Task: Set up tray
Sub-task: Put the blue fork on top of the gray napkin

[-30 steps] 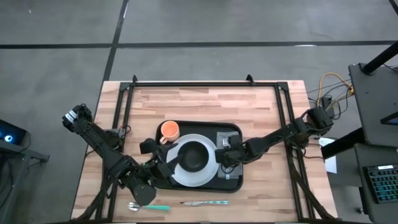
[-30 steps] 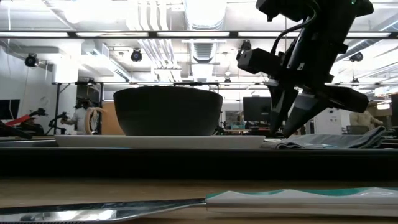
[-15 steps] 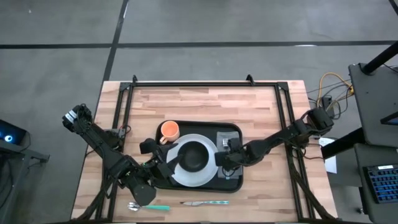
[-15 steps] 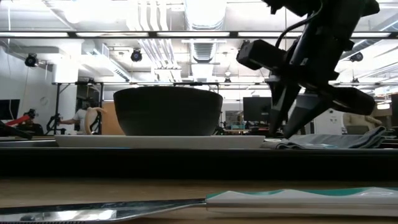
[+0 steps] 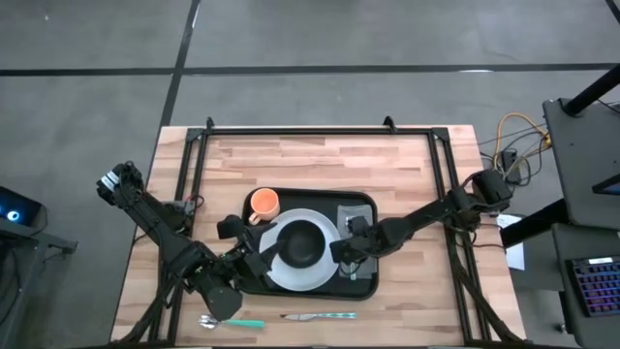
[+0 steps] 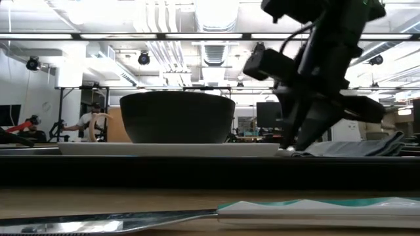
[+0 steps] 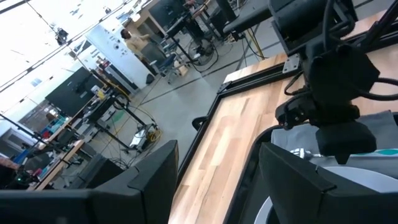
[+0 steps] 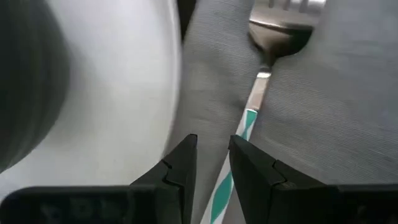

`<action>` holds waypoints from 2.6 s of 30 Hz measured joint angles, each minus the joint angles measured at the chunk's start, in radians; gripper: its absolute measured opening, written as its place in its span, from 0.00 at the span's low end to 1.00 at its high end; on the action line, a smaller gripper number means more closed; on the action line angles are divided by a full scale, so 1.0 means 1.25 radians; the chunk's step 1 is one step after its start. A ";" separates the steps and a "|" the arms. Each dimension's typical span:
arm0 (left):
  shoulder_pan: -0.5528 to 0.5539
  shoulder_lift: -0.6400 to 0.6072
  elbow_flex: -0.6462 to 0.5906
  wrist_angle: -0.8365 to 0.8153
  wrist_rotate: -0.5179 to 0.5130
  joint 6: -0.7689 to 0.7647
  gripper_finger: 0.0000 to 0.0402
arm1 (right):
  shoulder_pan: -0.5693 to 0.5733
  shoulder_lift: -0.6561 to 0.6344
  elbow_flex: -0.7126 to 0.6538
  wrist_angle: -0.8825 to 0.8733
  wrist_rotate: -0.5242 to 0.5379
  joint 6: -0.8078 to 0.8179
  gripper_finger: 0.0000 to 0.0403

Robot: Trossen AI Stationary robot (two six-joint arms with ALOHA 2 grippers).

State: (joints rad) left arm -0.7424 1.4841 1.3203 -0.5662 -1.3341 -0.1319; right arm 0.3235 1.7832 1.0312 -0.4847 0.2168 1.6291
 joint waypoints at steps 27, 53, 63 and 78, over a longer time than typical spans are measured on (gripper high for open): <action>-0.008 -0.001 0.000 -0.005 0.000 0.002 0.51 | -0.047 -0.039 -0.003 -0.133 0.138 -0.078 0.21; -0.008 -0.003 0.001 -0.006 0.002 0.002 0.51 | -0.075 -0.094 -0.119 0.029 0.134 -0.064 0.21; -0.008 -0.006 0.003 -0.005 0.020 0.002 0.51 | -0.074 -0.097 -0.163 0.114 0.124 -0.063 0.21; -0.008 -0.009 0.003 -0.005 0.022 0.009 0.51 | -0.074 -0.101 -0.157 0.200 0.119 -0.093 0.17</action>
State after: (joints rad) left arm -0.7521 1.4731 1.3239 -0.5726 -1.3071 -0.1212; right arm 0.2306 1.6574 0.8346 -0.2349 0.3660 1.5131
